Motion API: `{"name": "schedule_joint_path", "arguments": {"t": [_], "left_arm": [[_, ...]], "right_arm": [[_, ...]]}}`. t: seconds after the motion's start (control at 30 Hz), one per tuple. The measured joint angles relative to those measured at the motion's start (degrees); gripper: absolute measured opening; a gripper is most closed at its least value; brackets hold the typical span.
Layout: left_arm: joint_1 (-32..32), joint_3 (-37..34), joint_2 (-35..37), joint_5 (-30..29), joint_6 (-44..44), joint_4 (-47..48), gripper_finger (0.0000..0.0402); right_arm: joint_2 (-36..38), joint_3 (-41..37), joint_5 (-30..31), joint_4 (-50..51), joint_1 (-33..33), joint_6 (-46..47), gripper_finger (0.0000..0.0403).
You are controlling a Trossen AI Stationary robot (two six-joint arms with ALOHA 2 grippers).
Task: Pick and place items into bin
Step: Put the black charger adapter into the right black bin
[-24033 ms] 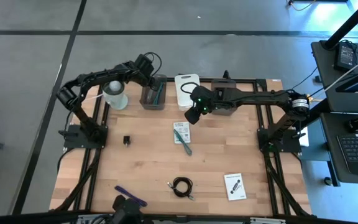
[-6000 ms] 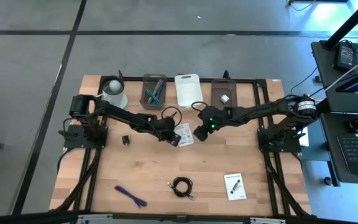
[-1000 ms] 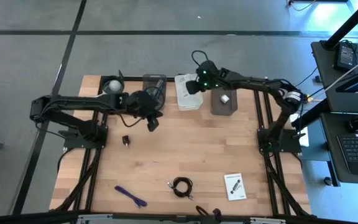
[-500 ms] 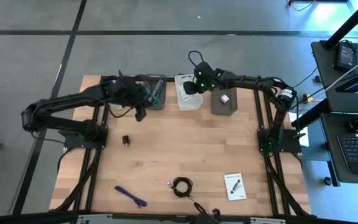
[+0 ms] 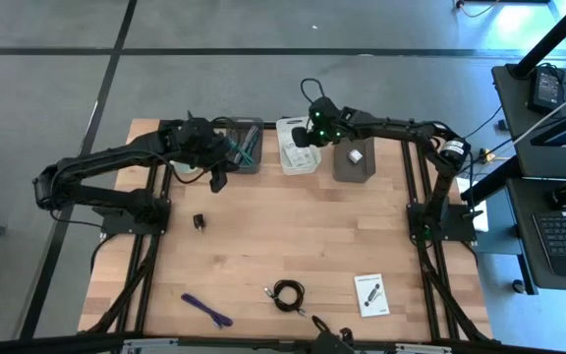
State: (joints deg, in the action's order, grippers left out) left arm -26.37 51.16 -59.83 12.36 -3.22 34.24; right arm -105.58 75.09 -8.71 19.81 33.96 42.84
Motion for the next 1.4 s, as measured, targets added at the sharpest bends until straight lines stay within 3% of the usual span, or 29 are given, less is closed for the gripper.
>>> {"name": "schedule_joint_path", "arguments": {"t": [0.23, 0.4, 0.7, 0.87, 1.1, 1.23, 1.4], "left_arm": [[0.0, 0.0, 0.0, -0.7, -2.2, 0.3, 0.0003], [0.0, 0.0, 0.0, -0.9, -5.7, 0.3, 0.0003], [0.5, 0.0, 0.0, -1.6, -7.7, 0.1, 0.0003], [0.4, 0.0, -0.4, -8.5, -17.6, 0.1, 0.001], [1.3, 0.0, -5.0, -9.5, -25.2, 0.3, 0.009], [3.0, 0.0, -9.1, -14.0, -29.1, 0.3, 0.015], [5.6, 0.0, -12.1, -16.0, -36.5, 0.0, 0.0178]], "right_arm": [[7.8, 0.0, 0.3, 2.1, 3.0, -2.2, 0.0212], [16.8, 0.0, 3.2, 10.0, 1.4, -5.4, 0.0212], [27.7, -1.3, 17.4, 24.0, -16.5, -10.5, 0.0204], [31.3, -7.1, 25.5, 31.4, -26.0, -2.0, 0.0184], [38.4, -21.3, 25.1, 27.2, -37.4, 11.3, 0.0151], [42.5, -28.4, 25.2, 22.6, -42.6, 17.5, 0.0138], [46.5, -34.1, 25.2, 19.2, -46.9, 21.4, 0.0124]]}}
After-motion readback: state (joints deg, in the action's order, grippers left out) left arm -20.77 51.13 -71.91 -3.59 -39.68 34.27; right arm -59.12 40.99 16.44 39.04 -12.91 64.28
